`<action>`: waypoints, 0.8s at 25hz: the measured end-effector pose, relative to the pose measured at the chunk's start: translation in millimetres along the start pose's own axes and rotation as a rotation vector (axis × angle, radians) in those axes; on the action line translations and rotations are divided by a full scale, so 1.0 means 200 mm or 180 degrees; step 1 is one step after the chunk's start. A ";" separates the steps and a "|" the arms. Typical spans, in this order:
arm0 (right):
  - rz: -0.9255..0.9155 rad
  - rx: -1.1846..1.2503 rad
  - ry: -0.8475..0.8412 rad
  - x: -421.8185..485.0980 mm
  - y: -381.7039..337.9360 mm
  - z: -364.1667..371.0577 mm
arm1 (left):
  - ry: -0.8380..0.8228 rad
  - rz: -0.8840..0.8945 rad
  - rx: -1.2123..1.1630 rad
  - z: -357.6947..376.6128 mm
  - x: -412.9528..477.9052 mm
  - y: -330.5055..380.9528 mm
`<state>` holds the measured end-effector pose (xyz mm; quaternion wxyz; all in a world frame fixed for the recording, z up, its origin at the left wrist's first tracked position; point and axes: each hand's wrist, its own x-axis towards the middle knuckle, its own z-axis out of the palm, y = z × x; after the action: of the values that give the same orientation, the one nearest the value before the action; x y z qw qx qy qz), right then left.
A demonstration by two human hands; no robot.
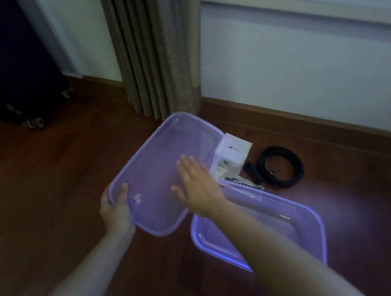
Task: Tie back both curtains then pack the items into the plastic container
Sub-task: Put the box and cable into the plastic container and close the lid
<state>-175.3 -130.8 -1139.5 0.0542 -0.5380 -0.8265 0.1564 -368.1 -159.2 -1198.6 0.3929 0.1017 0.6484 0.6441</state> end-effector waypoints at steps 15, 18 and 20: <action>0.0030 -0.0513 -0.1303 0.04 -0.15 0.59 | 0.1125 -0.0059 0.2222 -0.15 0.11 -0.30; 0.0042 -0.0851 -0.1523 0.06 -0.17 0.62 | 0.0899 -0.0146 0.3104 -0.21 0.13 -0.34; -0.0113 -0.0939 -0.1528 0.08 -0.17 0.59 | 0.0879 -0.0306 0.3393 -0.23 0.13 -0.33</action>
<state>-242.4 -152.8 -1240.7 -0.2192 -0.4731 -0.8389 0.1563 -390.8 -188.0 -1275.7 0.2274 0.1714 0.9341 0.2154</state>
